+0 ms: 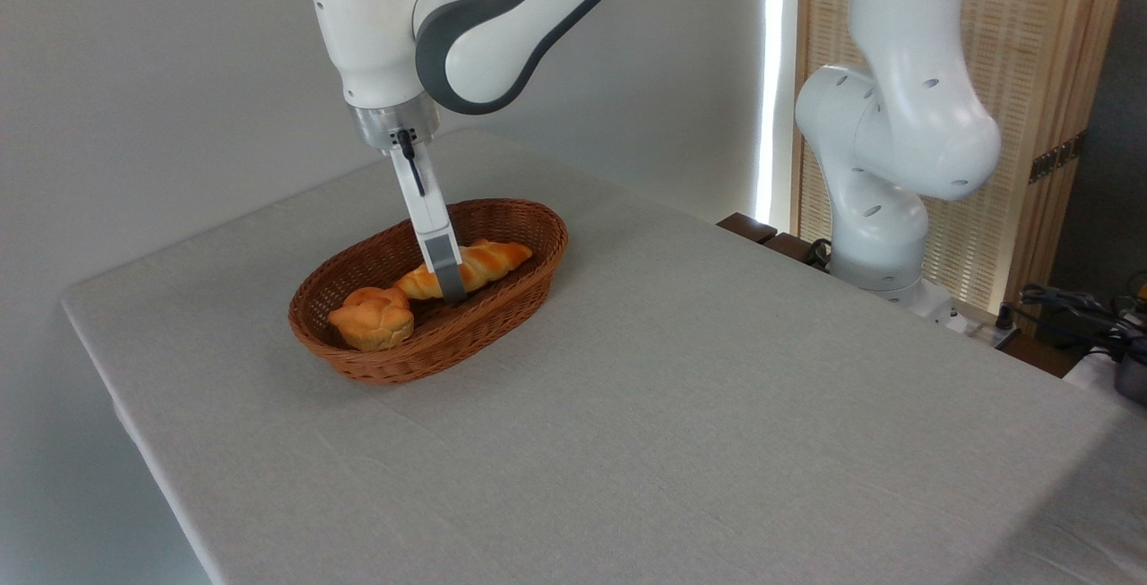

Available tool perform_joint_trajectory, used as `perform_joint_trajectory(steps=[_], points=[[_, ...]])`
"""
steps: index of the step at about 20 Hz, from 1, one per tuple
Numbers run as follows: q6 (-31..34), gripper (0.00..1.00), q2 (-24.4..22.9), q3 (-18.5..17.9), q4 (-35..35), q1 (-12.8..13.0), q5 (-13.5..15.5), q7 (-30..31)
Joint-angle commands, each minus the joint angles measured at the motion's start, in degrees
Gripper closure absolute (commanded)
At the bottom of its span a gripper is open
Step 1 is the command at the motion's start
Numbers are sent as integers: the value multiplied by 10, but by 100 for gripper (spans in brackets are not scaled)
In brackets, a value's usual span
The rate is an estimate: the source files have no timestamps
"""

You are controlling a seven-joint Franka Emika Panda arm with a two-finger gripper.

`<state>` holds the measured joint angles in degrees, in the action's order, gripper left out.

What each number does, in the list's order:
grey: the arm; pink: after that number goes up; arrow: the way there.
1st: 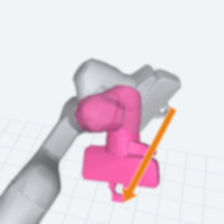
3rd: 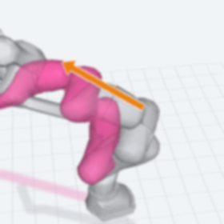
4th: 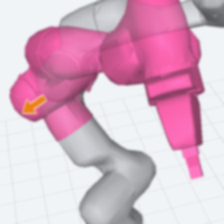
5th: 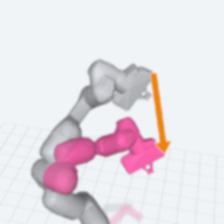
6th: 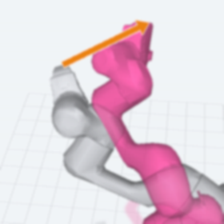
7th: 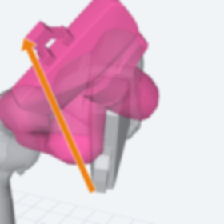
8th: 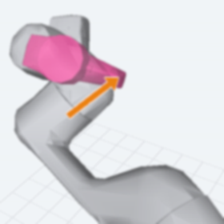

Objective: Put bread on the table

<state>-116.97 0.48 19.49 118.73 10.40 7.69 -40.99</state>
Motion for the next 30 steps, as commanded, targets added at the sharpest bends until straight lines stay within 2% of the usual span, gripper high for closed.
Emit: perform_joint_trajectory(steps=[1, 10, 19, 22, 30], points=[[-10, 0, -1, 4, 20, 3, -4, -8], [-6, 1, -1, 4, 25, 3, -4, -5], [-5, 66, -2, 2, 22, 1, -1, -3], [-5, 75, -3, 0, 19, 1, -1, -5], [-3, 75, -4, -3, 4, -1, 2, -2]])
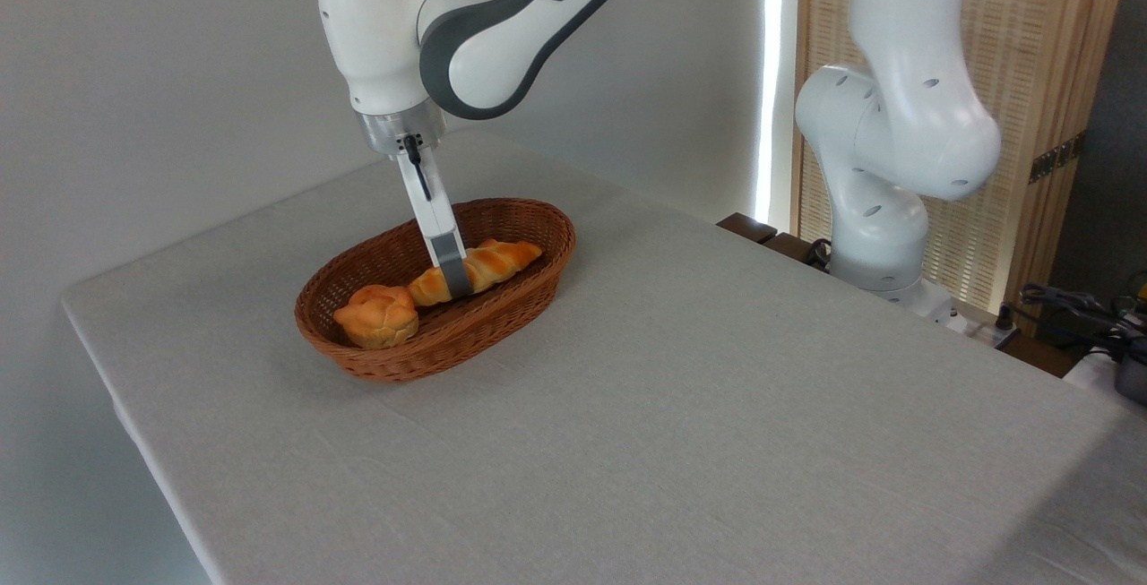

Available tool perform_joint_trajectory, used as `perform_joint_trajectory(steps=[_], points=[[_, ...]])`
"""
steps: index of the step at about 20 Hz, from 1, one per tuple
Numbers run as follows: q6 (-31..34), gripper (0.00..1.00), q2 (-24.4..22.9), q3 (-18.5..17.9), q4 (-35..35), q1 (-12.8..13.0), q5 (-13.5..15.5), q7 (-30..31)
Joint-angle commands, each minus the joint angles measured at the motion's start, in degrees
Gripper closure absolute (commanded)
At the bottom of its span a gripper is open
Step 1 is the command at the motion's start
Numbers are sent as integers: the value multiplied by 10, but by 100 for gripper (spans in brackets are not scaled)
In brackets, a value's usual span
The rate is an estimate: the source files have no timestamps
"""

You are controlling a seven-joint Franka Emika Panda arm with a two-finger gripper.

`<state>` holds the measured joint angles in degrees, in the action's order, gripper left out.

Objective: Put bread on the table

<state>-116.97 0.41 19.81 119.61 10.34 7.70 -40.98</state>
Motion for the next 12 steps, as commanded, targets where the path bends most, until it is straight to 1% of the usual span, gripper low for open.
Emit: perform_joint_trajectory(steps=[1, 2, 5, 7, 9, 12], points=[[-3, 75, -3, -6, -10, -1, 3, -2], [-3, 75, -3, -6, -14, -1, 6, -2], [22, 76, -2, -10, -48, -4, 40, -1], [44, 76, 1, -18, -74, -4, 53, -1], [64, 76, 6, -19, -89, -4, 61, -2], [77, 75, 6, -20, -102, -4, 63, -2]])
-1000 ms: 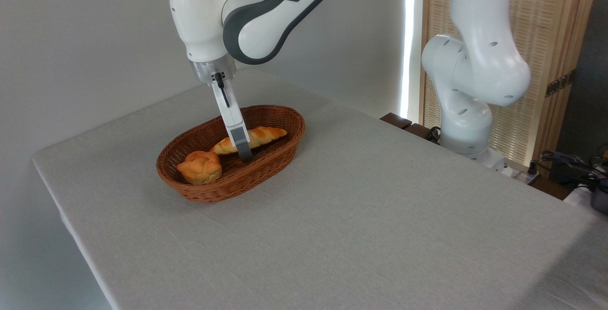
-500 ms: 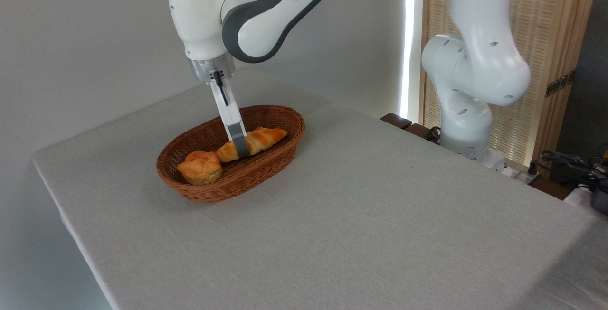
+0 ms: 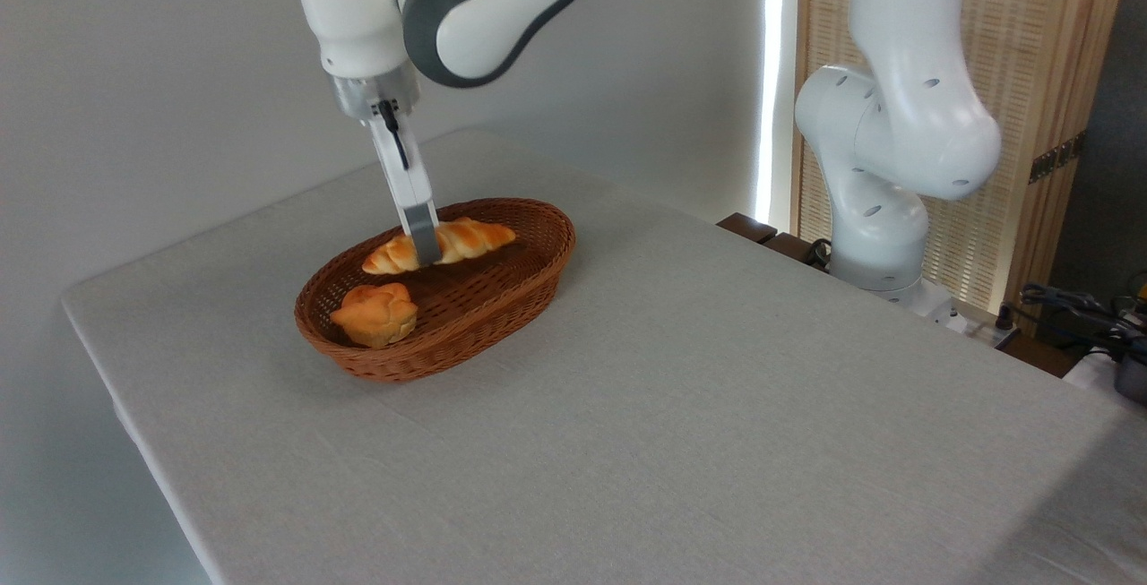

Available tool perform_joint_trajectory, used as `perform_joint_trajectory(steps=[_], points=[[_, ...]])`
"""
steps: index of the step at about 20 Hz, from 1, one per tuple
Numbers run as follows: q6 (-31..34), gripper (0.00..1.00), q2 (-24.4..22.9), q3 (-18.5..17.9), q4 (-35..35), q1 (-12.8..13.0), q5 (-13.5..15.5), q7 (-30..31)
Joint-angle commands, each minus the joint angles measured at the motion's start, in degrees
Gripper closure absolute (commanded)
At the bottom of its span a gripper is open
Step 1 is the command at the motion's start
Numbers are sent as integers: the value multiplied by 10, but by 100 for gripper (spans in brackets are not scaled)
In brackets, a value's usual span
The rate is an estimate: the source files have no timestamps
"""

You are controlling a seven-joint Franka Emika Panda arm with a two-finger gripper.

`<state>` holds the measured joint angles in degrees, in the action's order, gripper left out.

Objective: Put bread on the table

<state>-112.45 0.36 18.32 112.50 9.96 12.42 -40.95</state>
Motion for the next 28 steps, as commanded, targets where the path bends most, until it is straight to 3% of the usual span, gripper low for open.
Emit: perform_joint_trajectory(steps=[1, 6, 12, 18, 24, 28], points=[[34, 75, 7, -13, -35, 0, 22, -2], [42, 75, 7, -35, -60, 0, 30, -3], [43, 72, 6, -94, -91, 0, 21, -8], [43, 71, 6, -136, -91, -2, -47, -55], [43, 70, 22, -172, -83, -3, -69, -144], [39, 70, 32, -187, -82, -3, -71, -167]])
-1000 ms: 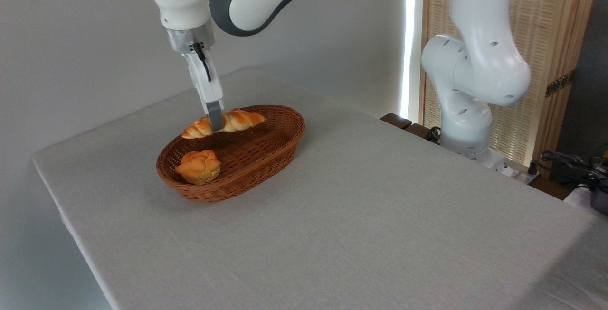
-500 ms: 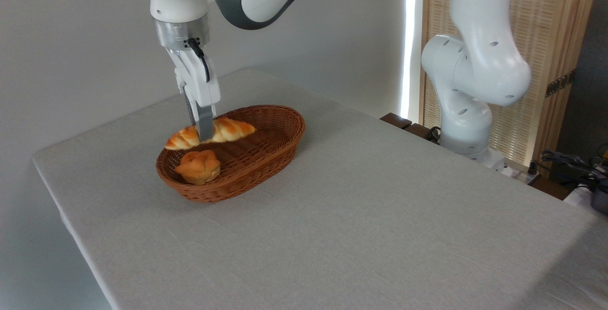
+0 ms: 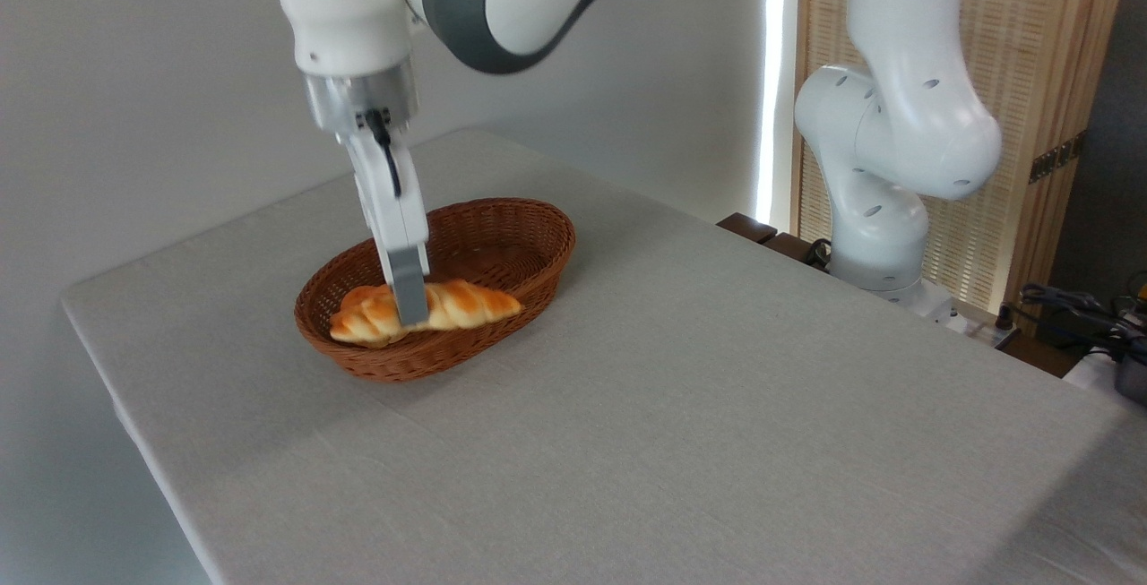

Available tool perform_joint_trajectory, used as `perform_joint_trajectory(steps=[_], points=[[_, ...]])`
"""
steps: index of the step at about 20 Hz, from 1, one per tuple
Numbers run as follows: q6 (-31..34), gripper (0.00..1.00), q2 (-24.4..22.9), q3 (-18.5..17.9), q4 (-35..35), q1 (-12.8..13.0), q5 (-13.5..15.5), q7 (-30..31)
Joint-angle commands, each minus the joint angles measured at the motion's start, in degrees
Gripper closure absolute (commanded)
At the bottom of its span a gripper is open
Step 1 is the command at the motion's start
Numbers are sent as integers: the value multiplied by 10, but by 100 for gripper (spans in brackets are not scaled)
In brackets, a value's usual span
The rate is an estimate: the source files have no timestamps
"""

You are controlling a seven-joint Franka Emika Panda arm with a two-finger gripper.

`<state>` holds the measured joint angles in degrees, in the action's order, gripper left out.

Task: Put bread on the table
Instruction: 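Lift the braided roll over the basket rim and lower it onto the table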

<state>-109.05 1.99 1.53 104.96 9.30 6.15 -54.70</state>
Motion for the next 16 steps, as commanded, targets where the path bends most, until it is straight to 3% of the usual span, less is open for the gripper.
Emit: perform_joint_trajectory(steps=[1, 4, 5, 10, 13, 15, 16], points=[[4, 68, 22, -21, -3, 4, -9, -33], [-1, 66, 34, -22, 2, -1, -10, -39], [-5, 61, 43, -21, 2, -13, -10, -42], [-24, 27, 60, -21, 2, -38, -10, -43], [-26, 16, 60, -21, 2, -53, -13, -42], [-25, 0, 60, -21, 2, -59, -37, -38], [-23, 0, 60, -21, 2, -60, -42, -38]])
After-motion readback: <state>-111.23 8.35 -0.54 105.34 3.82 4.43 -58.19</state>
